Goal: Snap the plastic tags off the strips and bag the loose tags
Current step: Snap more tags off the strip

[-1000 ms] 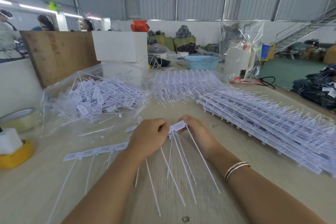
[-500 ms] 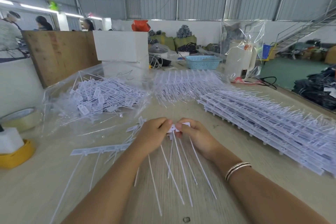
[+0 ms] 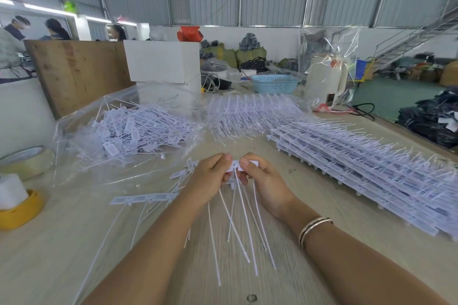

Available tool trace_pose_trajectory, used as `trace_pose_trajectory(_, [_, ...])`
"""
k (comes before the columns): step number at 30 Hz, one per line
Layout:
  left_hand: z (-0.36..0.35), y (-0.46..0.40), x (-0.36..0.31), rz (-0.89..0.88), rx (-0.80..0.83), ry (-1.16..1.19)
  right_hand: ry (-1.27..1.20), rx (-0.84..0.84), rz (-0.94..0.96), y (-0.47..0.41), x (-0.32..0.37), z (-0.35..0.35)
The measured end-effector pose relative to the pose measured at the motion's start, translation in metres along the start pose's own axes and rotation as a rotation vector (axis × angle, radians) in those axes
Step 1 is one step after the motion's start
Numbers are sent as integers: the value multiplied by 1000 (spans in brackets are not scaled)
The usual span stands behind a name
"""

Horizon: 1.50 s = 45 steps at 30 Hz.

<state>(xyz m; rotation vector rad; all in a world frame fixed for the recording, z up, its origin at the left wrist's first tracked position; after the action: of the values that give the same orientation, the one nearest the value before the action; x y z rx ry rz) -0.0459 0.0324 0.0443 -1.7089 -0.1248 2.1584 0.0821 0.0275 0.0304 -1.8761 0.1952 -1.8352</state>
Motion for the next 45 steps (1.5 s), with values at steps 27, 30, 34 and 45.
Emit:
trace_pose_trajectory(27, [8, 5, -7, -133, -99, -814, 206, -78, -127, 3, 4, 1])
trace_pose_trajectory(30, [6, 6, -7, -122, -70, -785, 150, 17, -182, 2, 2, -3])
trace_pose_trajectory(34, [5, 6, -2, -83, -36, -755, 166, 86, -185, 3, 3, -5])
trace_pose_trajectory(45, [8, 0, -3, 49, -74, -361, 156, -71, -8, 0, 13, -5])
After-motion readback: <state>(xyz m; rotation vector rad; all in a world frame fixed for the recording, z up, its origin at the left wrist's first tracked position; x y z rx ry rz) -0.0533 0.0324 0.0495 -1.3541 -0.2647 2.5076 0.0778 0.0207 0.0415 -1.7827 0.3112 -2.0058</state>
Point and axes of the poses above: each hand's wrist, its own y-axis away from the middle knuckle, its own z-axis out of the back of the hand, x = y × z, the point moved 4 cm from there along -y, towards the middle knuckle, and after that the axes turned 3 degrees about x, right-handed, at the moved point
